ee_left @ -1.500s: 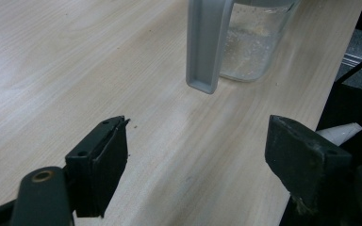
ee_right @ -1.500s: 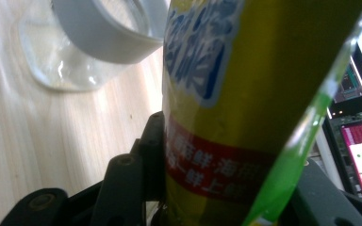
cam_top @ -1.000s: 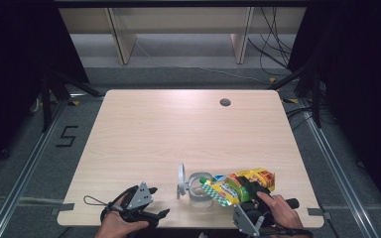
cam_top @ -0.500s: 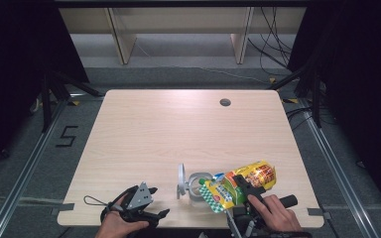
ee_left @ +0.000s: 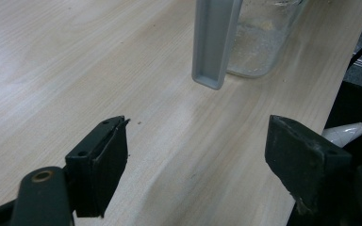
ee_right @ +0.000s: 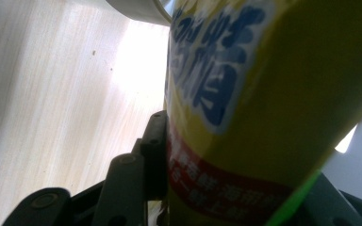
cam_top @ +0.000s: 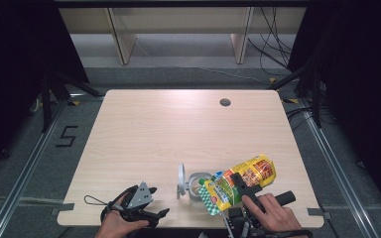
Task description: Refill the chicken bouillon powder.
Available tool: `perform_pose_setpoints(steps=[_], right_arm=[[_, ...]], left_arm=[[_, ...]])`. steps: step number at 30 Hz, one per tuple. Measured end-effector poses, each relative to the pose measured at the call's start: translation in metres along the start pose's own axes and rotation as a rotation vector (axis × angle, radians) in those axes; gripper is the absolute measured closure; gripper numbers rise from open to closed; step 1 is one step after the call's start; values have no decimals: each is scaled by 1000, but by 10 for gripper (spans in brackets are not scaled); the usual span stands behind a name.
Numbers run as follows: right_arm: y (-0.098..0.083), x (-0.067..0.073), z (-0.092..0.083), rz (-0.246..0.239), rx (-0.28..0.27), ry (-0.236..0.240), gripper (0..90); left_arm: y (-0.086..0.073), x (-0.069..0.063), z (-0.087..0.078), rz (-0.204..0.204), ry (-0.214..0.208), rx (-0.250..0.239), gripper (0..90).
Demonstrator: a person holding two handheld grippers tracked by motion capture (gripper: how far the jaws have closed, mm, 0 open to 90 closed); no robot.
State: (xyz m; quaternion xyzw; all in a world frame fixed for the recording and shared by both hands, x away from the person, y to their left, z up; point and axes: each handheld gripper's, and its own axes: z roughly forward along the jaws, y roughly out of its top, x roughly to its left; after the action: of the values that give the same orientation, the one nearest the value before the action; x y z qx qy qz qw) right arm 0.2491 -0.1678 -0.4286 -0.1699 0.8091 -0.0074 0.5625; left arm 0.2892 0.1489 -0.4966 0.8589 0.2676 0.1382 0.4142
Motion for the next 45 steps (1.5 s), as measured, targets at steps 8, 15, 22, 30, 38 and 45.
perform_pose_setpoints(steps=[8,15,22,30,38,45], right_arm=[[3,-4,1,-96,-19,0,613],[4,-3,2,-90,-19,3,614],[6,-4,3,-121,-24,1,614],[7,-7,3,-164,-5,-1,615],[6,-7,2,-188,2,-4,615],[5,-5,4,-145,-11,-2,616]], left_arm=[[0,0,0,0,0,-1,215],[0,-1,1,-6,-3,-5,215],[0,0,0,-3,-6,-2,215],[0,0,0,1,0,0,215],[0,0,0,0,-6,-4,215],[0,0,0,2,0,1,215]])
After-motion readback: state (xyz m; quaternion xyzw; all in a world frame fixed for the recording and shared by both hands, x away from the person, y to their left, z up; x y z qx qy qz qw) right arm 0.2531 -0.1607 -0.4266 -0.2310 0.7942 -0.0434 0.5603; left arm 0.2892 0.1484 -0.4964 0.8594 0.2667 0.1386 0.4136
